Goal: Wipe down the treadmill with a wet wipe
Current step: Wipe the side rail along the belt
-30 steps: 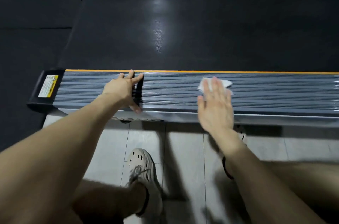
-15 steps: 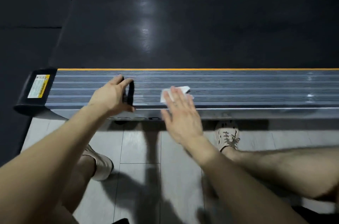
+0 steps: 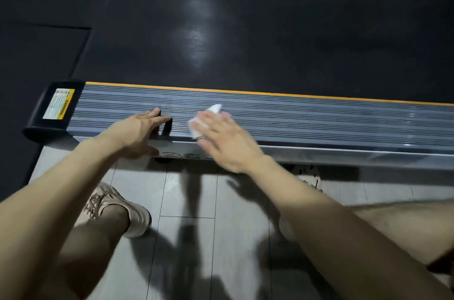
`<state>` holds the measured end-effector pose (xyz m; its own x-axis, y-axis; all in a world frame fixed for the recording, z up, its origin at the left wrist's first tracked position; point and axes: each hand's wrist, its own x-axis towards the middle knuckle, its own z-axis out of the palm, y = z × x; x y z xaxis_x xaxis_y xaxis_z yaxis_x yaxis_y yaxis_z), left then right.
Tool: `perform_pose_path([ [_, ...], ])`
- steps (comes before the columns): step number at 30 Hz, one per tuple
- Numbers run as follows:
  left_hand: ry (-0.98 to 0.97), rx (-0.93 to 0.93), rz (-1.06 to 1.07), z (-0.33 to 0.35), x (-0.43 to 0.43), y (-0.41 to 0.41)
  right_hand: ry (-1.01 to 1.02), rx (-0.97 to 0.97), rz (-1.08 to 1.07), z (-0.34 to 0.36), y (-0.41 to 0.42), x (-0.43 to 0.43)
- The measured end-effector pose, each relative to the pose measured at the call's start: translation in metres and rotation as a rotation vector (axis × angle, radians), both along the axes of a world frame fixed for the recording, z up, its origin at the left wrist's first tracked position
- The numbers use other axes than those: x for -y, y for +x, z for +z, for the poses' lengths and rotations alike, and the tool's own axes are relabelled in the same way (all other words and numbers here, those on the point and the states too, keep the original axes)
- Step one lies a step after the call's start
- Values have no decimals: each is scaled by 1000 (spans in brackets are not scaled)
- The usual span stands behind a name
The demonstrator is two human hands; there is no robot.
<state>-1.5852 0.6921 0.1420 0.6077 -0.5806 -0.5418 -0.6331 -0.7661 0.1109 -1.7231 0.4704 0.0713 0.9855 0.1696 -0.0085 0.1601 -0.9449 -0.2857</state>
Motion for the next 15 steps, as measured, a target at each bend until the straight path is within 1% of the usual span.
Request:
perform_pose_path([
  [1,-8,-1,-4,3,-1,2,-38,46,-122,-5,-13,26],
  [2,-13,10,-4,5,0,1,-98,73,-308,-11,-26,58],
  [3,-12,27,-8,7,2,0,-150,69,-559,-13,-40,89],
  [4,-8,46,-15,8,5,-3,-158,48,-817,-13,-51,110],
  [5,-8,68,-21,9,8,-5,-112,27,-1019,-12,-57,114],
  [6,-6,85,-16,10,10,-8,-58,39,-1121,-10,-56,97],
  [7,0,95,-14,10,11,-9,-31,90,-1083,-10,-50,63],
  [8,16,91,-21,10,11,-8,-11,143,-921,-13,-40,22],
  [9,28,75,-32,11,11,-5,21,182,-680,-15,-28,-20],
  [10,32,51,-38,10,10,-3,43,174,-434,-16,-20,-61],
  [11,28,42,-43,11,9,-3,38,132,-257,-15,-16,-90],
  [12,30,45,-48,11,9,-4,8,107,-171,-14,-15,-102],
  [13,33,45,-54,11,10,-7,-4,113,-167,-15,-16,-95],
  [15,19,40,-50,11,10,-16,-85,145,-285,-20,-38,-53],
])
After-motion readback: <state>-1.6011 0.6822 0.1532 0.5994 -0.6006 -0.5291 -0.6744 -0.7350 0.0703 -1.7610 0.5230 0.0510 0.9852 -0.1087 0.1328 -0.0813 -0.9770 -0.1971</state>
